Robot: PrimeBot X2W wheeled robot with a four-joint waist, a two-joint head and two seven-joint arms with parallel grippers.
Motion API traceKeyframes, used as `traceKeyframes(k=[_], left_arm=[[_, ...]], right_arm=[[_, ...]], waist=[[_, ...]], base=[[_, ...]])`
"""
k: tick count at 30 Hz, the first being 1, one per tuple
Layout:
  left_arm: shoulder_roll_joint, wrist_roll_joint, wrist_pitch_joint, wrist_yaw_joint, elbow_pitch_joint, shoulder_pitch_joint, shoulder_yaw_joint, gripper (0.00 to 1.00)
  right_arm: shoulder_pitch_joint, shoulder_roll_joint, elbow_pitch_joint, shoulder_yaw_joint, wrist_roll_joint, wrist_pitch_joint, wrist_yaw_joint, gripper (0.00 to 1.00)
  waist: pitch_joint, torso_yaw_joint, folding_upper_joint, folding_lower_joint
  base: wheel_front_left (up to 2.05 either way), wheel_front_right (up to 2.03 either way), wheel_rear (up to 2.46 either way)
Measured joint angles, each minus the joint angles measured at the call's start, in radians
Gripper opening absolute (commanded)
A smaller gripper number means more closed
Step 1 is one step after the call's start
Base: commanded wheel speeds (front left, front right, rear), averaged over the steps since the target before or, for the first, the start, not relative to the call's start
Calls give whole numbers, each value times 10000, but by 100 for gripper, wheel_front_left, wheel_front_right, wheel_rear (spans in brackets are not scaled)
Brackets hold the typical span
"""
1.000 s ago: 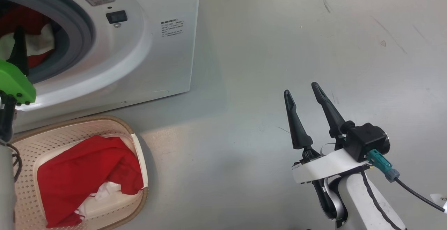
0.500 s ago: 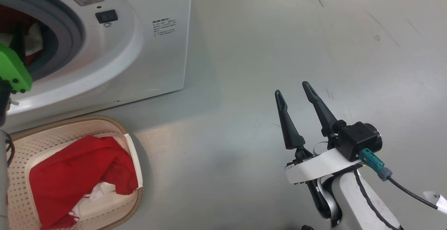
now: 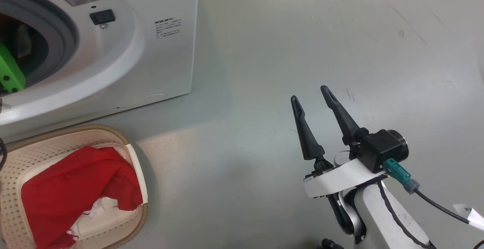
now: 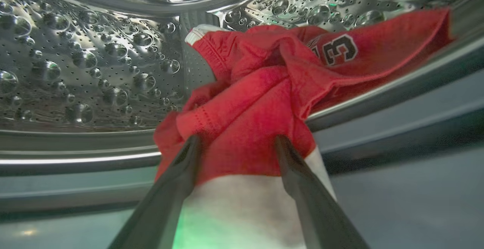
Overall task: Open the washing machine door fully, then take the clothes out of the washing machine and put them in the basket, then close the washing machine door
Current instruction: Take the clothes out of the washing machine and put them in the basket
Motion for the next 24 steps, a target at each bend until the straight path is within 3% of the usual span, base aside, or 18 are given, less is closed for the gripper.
traceKeyframes(k=[10,11,12,13,24], left_arm=[[-17,46,-31,2,523,-342,-127,100],[-17,52,-69,2,585,-381,-138,47],[-19,58,-105,2,644,-406,-144,31],[-21,58,-113,2,690,-433,-146,0],[-138,61,-614,2,1095,-543,-230,0]], right_arm=[[-181,-4,-2,8,88,0,-94,100],[-205,-4,-2,8,88,0,-94,100],[-226,-2,-2,8,88,0,-94,100],[-250,-2,-2,8,88,0,-94,100],[-300,-2,17,-44,104,0,-190,100]], waist=[[130,-92,0,0],[135,-95,0,0],[138,-96,0,0],[140,-96,0,0],[101,-28,0,0]], base=[[0,0,0],[0,0,0],[0,0,0],[0,0,0],[0,0,0]])
